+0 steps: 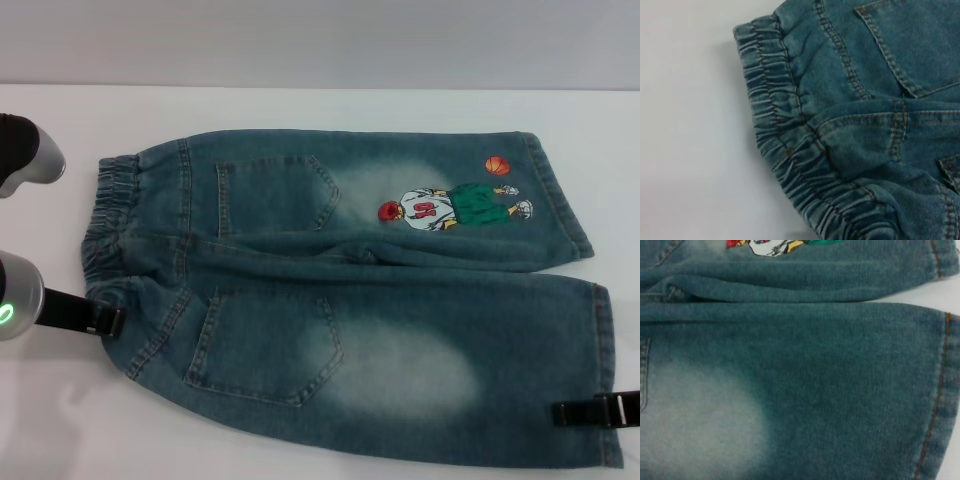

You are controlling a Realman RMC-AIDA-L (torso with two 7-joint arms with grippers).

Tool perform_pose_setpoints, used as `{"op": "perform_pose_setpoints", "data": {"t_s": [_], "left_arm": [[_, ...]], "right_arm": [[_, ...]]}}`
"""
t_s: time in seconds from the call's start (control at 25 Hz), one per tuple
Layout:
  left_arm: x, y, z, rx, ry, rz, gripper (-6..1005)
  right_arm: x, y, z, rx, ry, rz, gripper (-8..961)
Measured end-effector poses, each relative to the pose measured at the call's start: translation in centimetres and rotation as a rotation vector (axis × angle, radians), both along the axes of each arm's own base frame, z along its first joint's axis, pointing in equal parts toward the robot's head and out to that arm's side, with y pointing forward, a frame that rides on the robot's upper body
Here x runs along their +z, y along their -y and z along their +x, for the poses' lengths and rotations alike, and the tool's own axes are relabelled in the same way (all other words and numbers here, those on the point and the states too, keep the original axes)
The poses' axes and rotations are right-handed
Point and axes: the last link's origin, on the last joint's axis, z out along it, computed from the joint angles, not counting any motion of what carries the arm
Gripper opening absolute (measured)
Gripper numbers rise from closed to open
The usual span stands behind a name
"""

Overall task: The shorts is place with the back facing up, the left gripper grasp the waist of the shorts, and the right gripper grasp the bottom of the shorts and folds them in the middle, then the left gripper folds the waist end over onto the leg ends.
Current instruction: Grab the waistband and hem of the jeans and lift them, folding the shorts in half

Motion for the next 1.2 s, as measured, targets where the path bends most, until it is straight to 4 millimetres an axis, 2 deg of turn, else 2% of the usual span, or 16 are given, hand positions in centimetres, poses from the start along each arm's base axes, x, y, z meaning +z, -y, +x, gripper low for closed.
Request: {"op": "perform_pose_setpoints", "data": {"t_s": [0.72, 0.92, 1.2], "left_arm": [[-0.2, 0.0, 0.2, -0.005, 0.008, -0.008, 202], [-0.2, -0.1, 0.3, -0.008, 0.009, -0.008, 202], [-0.2, -0.4, 0.5, -0.015, 0.009, -0.005, 203]], "right_arm": [[0.0, -0.1, -0.5, 0.008, -0.054, 0.002, 671], [1.5, 0.1, 0.6, -0.022, 0.022, 0.018, 539], [1.6, 0.4, 1.0, -0.035, 0.021, 0.012, 526]]}}
